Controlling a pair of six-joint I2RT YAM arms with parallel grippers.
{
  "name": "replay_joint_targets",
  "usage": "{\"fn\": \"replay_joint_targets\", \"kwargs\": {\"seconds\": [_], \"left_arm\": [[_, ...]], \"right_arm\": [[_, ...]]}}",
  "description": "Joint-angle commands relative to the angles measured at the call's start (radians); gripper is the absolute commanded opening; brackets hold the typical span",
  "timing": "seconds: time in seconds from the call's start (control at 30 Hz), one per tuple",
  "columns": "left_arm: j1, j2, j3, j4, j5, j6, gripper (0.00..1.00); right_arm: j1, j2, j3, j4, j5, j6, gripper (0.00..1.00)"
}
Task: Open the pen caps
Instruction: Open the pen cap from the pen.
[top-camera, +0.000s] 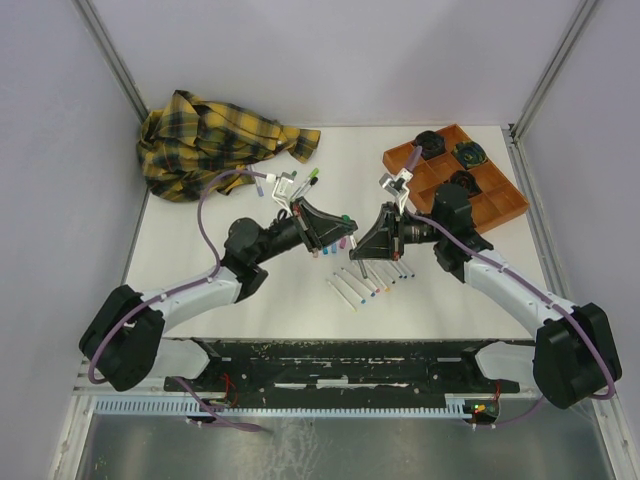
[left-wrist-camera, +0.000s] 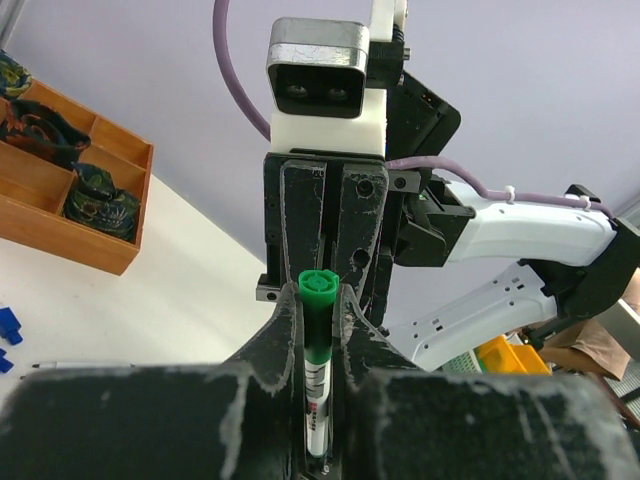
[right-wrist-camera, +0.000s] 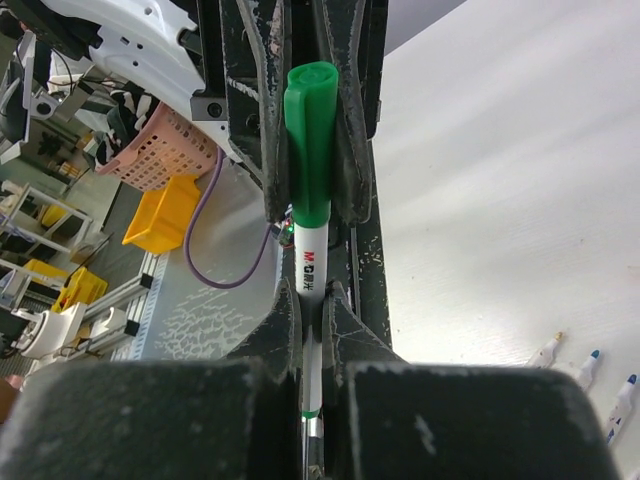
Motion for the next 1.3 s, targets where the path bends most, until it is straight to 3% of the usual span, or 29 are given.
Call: {"fn": "replay_joint_targets", "kwargs": {"seconds": [0.0, 0.23, 0.4, 0.6, 0.7, 0.8, 1.0, 1.13, 1.27], "left_arm": [[0.042, -0.021, 0.079, 0.045, -0.005, 0.012, 0.03], [0.154, -0.015, 0.174, 0.13, -0.146, 0.055, 0.03], [0.239, 0.043, 0.263, 0.204, -0.149, -0.048, 0.03], [0.298, 0.024, 0.16, 0.167, -0.144, -0.118, 0.03], [0.3, -0.049, 0.031, 0.024, -0.208, -0.073, 0.03], [0.298, -0.133, -0.032, -0.303, -0.324, -0.039, 0.03], [0.291, -0.239, -0.127, -0.681, -0.569, -0.054, 0.03], [0.284, -0.199, -0.111, -0.892, -0.675, -0.1, 0.03], [0.284, -0.105, -0.074, -0.989, -0.682, -0.11, 0.03]], "right_arm": [[0.017, 0.017, 0.038, -0.021, -0.013, -0.025, 0.0], [0.052, 0.061, 0.047, -0.058, -0.018, -0.052, 0.0], [0.075, 0.072, 0.065, -0.128, -0.007, -0.111, 0.0], [0.095, 0.071, 0.108, -0.346, 0.092, -0.249, 0.0], [0.118, 0.094, 0.126, -0.423, 0.184, -0.262, 0.0], [0.16, 0.129, 0.143, -0.482, 0.259, -0.289, 0.0], [0.287, 0.222, 0.185, -0.575, 0.437, -0.316, 0.0], [0.368, 0.304, 0.238, -0.667, 0.639, -0.28, 0.0], [0.446, 0.385, 0.289, -0.743, 0.827, -0.226, 0.0]]}}
